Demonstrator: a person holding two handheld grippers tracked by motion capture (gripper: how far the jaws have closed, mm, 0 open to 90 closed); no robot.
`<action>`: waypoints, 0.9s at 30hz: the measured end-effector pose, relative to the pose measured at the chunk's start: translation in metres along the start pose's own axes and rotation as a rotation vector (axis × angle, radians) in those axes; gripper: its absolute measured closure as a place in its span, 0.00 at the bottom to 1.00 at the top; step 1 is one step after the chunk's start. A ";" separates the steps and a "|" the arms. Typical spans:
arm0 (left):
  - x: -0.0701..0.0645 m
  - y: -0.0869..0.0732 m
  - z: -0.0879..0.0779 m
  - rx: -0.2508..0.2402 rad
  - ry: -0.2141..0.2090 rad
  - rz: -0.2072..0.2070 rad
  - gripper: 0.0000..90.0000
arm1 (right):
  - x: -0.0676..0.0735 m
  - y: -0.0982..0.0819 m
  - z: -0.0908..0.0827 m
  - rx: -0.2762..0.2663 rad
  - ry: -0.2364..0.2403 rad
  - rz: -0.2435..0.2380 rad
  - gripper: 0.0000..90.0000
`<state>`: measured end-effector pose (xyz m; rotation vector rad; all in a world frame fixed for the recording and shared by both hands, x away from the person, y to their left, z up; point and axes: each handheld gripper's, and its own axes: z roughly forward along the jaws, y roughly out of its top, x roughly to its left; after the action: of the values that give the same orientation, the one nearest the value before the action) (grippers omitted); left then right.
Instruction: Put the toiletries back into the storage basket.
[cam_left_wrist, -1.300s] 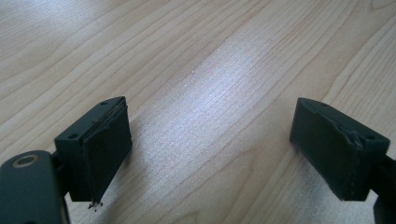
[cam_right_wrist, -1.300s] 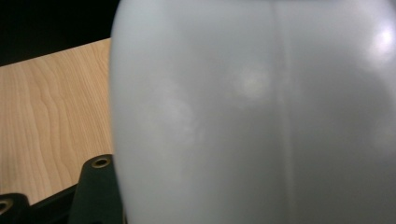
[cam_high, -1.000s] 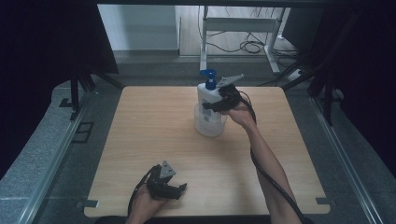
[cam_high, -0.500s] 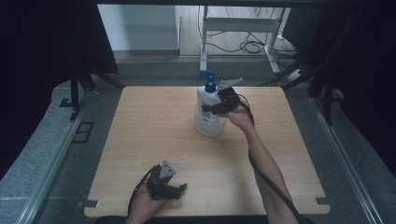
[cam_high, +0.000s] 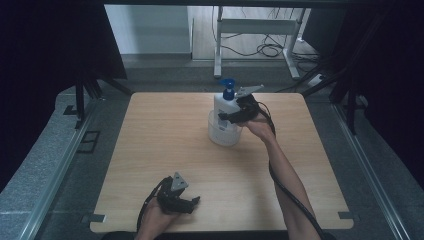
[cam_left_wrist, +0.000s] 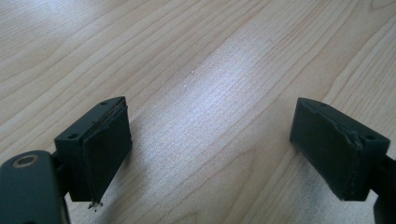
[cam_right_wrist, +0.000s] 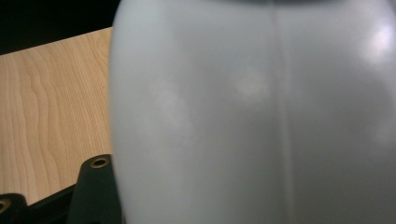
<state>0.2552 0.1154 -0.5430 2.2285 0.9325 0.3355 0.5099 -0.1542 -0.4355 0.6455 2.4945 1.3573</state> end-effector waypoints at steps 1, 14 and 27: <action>0.000 0.000 0.000 0.000 0.000 0.000 0.13 | 0.000 0.000 0.000 -0.004 0.002 0.000 0.41; 0.000 0.000 0.000 0.000 0.000 0.000 0.13 | 0.003 -0.001 0.000 -0.016 0.012 0.007 0.37; 0.000 0.000 0.000 -0.001 0.000 0.000 0.13 | 0.006 0.007 -0.005 -0.019 0.001 0.001 0.32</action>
<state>0.2553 0.1154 -0.5431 2.2280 0.9322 0.3357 0.5049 -0.1514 -0.4269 0.6420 2.4790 1.3802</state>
